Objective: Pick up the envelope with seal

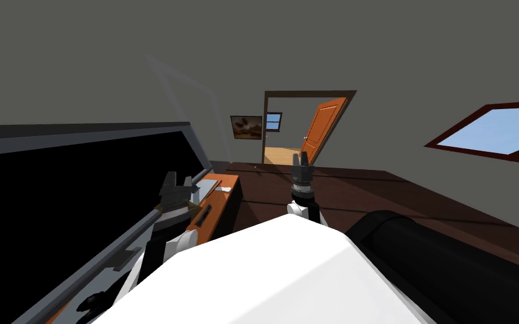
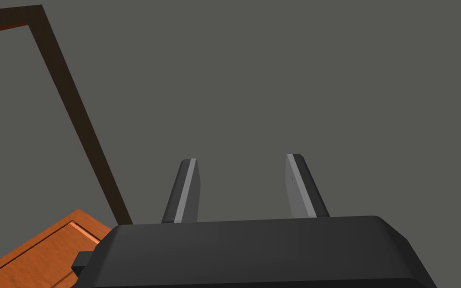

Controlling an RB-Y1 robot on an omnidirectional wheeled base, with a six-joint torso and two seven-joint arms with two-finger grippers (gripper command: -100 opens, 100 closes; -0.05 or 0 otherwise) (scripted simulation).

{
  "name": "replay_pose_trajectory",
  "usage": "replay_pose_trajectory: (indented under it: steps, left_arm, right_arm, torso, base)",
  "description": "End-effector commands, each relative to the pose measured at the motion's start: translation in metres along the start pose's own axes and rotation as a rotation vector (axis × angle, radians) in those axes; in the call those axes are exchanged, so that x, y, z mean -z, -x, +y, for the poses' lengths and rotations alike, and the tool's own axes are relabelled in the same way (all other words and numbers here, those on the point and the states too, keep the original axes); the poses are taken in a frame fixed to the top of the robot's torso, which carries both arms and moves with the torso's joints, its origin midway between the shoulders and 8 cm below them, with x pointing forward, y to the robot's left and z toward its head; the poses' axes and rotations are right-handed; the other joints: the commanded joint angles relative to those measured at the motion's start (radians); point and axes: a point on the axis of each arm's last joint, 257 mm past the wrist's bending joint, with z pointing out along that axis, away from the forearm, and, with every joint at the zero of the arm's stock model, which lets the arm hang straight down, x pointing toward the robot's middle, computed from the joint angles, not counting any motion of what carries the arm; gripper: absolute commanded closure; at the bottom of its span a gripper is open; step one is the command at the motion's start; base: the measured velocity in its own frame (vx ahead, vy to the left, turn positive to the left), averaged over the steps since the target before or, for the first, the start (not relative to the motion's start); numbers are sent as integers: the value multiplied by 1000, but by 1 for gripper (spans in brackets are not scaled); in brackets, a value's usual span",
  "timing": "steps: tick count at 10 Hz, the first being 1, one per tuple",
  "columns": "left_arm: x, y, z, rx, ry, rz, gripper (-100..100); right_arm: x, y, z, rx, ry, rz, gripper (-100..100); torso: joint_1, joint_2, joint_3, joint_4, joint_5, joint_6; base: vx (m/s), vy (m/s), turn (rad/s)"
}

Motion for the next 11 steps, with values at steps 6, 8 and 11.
replay_pose_trajectory:
  steps: [6,8,11]
  left_arm:
    - [9,16,69,41,217,14,-100]
    - [12,22,88,60,277,7,-100]
    - [19,28,116,81,369,-4,-100]
  right_arm:
    - [0,0,0,0,0,0,0]
    - [0,0,0,0,0,0,0]
    - [0,0,0,0,0,0,0]
  torso:
    - [0,2,1,0,0,0]
    - [0,2,1,0,0,0]
    - [0,0,0,0,0,0]
  base:
    - [54,-22,5]
    - [61,-17,5]
    - [68,-23,4]
